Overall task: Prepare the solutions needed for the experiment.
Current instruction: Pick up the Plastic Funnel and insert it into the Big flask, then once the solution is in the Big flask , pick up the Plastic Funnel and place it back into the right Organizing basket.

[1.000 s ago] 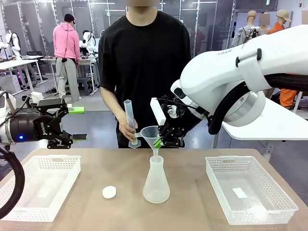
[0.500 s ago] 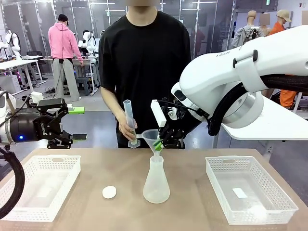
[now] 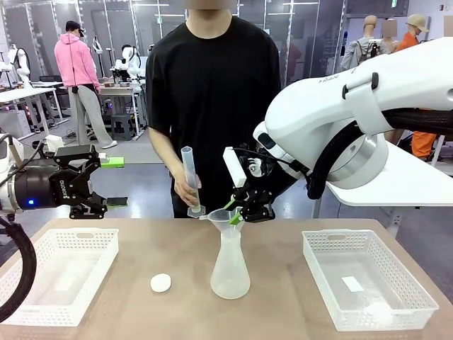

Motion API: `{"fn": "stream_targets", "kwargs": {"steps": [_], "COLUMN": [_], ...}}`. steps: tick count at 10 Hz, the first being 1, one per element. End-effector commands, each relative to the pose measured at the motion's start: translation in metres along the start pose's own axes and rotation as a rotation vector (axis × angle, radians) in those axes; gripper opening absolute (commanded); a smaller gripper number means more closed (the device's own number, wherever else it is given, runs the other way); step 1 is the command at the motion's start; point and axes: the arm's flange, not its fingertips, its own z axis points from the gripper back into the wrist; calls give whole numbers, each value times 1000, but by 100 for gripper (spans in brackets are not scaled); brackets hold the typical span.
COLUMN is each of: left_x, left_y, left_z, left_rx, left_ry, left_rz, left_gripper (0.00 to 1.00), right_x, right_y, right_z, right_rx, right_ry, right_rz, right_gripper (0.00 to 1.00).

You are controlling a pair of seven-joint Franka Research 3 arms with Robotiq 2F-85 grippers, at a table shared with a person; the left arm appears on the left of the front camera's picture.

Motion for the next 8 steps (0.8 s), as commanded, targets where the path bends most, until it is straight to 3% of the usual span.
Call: {"fn": "stream_targets", "kwargs": {"steps": [1,8], "left_x": [-3,-3], "left_y": [-1,-1], "left_z": [-2,-2], "left_rx": [-25,-25], "left_ry": [-13,-13], "left_rz": [9,9], "left_gripper": [100,100], "right_x": [0,0], "right_y": [0,0], "right_z": [0,0], "right_rx": [0,0], "right_ry": [-3,-3], "right_rz": [0,0], "right_gripper": [34,34]}}
